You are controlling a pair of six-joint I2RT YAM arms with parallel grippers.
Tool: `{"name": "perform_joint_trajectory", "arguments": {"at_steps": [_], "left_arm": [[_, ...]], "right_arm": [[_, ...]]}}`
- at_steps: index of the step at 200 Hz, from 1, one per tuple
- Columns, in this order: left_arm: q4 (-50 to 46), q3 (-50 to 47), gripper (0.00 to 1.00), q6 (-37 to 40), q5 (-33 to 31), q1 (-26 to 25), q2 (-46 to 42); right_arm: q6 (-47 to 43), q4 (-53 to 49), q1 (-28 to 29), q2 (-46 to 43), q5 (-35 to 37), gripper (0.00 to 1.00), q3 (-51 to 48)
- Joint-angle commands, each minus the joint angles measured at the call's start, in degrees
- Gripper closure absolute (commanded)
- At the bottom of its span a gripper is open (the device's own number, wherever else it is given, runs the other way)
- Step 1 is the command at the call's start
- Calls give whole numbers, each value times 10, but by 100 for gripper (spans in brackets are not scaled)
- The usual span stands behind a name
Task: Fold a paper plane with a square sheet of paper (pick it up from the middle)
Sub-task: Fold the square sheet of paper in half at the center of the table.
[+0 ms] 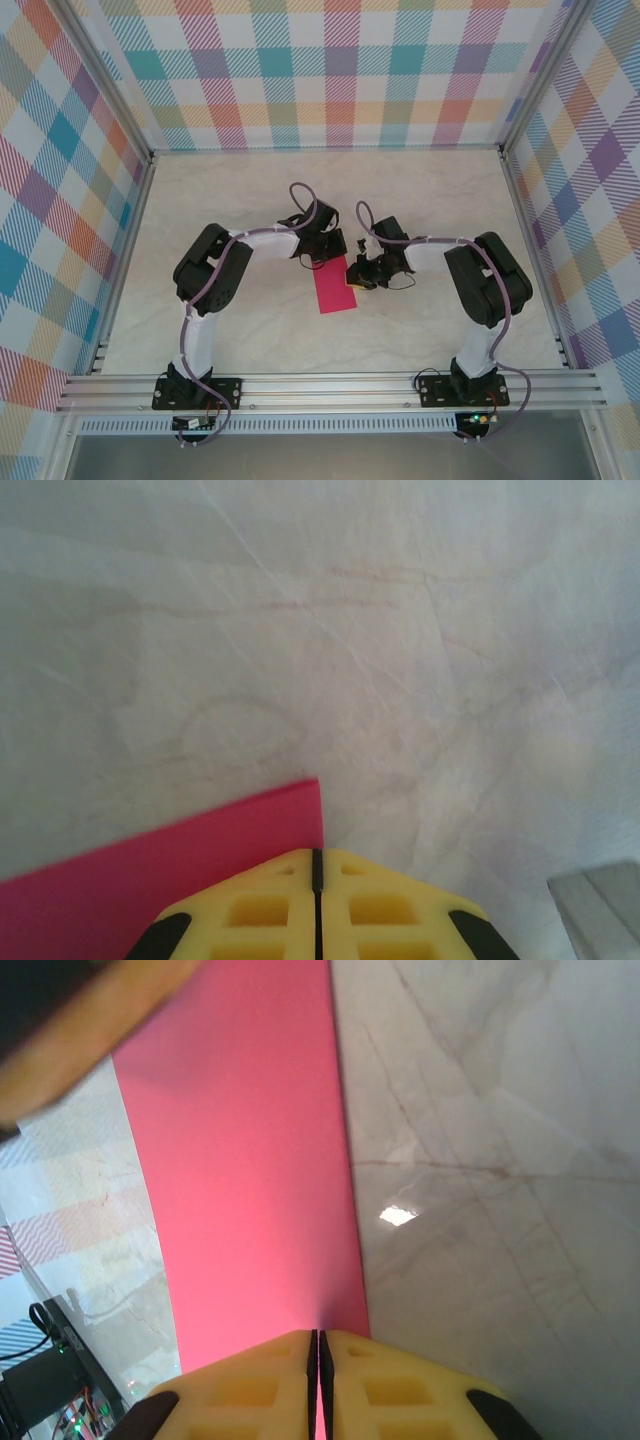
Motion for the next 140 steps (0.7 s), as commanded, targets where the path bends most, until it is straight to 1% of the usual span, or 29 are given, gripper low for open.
{"name": "perform_joint_trajectory", "arguments": {"at_steps": [1,42,72,89,97,111,128,140], "left_arm": [[-40,30,92,24,-48,16,25],[-66,57,92,49,-43,33,43],[-89,69,90,63,-50,44,11],[-92,64,86,71,-63,50,-30],[-114,59,84,74,-68,52,-50],[-122,42,78,72,-81,56,-86],[-127,5,70,66,-99,60,-130],[-133,-27,65,54,-114,60,-159]], "right_arm": [[-17,-83,7,10,10,87,-47],[-15,-84,7,-7,8,87,-64],[-3,-70,7,-28,-4,87,-61],[7,-65,7,-50,-9,86,-50],[12,-63,7,-61,-10,86,-43],[14,-63,7,-82,-4,84,-30],[6,-75,8,-101,27,81,-5],[-6,-86,10,-105,59,75,15]]}}
